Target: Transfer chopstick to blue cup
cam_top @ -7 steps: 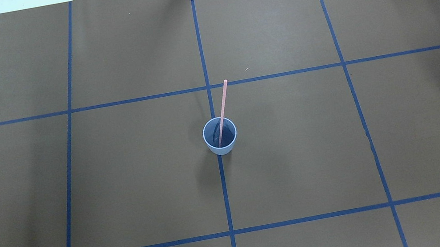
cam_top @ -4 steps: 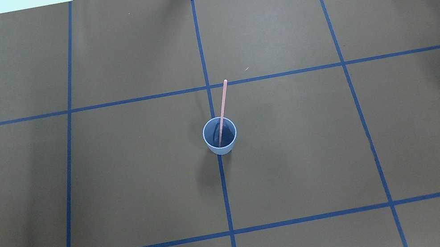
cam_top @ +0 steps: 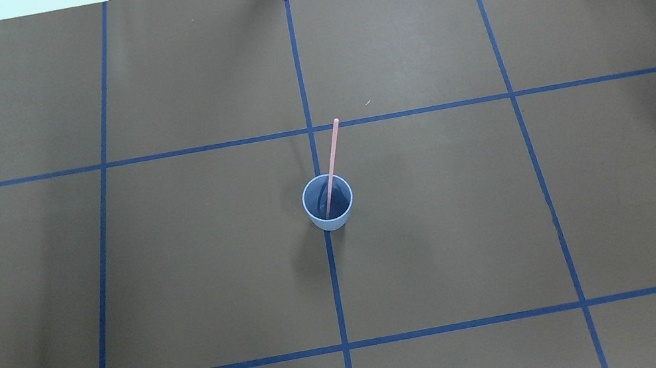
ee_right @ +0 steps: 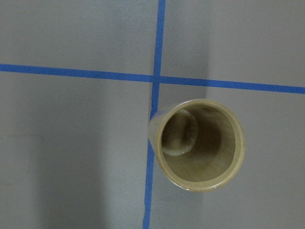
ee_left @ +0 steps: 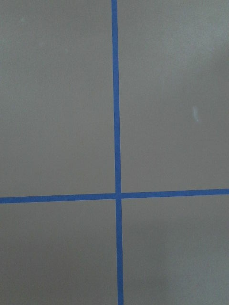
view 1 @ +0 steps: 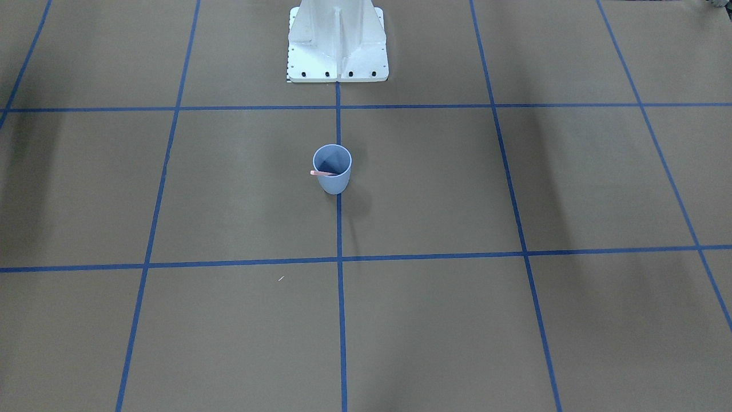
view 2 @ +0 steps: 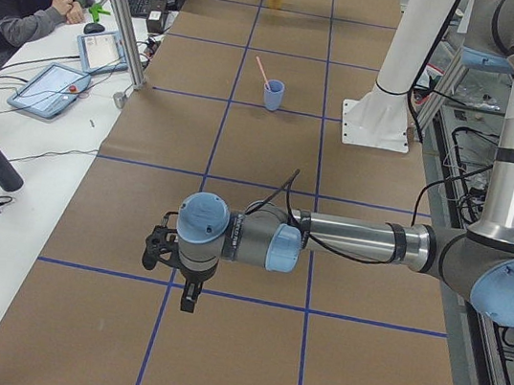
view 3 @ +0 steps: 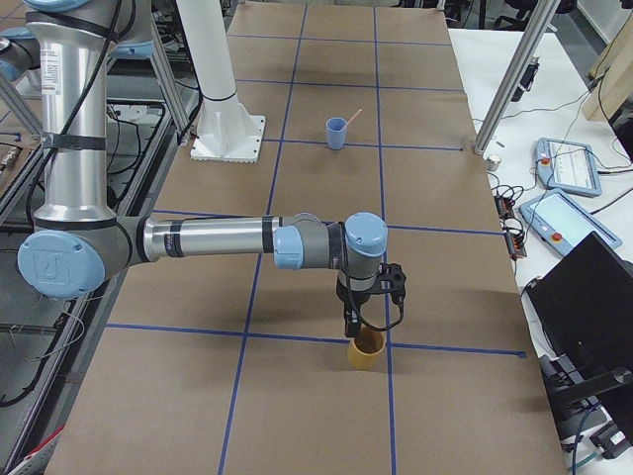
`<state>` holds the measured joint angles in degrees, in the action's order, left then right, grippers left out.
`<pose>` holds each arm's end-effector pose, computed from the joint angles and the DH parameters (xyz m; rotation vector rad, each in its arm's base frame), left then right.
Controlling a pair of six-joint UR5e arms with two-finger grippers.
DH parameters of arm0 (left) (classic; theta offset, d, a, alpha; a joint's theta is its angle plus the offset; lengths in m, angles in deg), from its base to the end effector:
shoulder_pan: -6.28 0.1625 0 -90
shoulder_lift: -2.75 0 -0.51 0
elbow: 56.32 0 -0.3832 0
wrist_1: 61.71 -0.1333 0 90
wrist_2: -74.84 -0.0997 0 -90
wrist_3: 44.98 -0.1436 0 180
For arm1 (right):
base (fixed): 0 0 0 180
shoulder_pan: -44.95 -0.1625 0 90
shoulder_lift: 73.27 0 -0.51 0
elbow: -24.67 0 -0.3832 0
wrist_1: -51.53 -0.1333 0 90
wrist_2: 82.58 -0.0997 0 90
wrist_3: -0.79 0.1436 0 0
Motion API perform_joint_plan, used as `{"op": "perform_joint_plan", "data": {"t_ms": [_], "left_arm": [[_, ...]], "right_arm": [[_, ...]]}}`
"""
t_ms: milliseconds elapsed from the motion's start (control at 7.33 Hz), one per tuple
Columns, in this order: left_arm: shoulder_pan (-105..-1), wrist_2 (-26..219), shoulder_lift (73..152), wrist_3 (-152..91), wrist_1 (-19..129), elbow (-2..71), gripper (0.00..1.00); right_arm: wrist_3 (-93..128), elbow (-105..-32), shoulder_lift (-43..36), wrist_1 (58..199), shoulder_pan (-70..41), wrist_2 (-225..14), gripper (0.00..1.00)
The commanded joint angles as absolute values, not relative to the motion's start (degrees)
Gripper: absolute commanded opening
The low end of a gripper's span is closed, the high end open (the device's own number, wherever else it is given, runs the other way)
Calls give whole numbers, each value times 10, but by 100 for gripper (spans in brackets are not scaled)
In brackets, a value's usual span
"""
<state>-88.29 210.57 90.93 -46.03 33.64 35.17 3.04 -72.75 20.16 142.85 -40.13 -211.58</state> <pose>-0.0682 -0.4711 0.7656 0.1219 0.7926 -0.0231 0.0036 -0.4585 0.7518 0.0021 -0.6821 -0.0606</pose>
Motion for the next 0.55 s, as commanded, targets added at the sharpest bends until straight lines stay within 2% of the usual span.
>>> {"op": "perform_joint_plan", "data": {"t_ms": [0, 409], "left_arm": [[-883, 2105, 909, -460, 337, 352, 99], [-883, 2105, 900, -459, 361, 352, 99]], "right_arm": [[31, -727, 202, 1429, -401, -2115, 100], [30, -728, 202, 1429, -401, -2115, 100]]}}
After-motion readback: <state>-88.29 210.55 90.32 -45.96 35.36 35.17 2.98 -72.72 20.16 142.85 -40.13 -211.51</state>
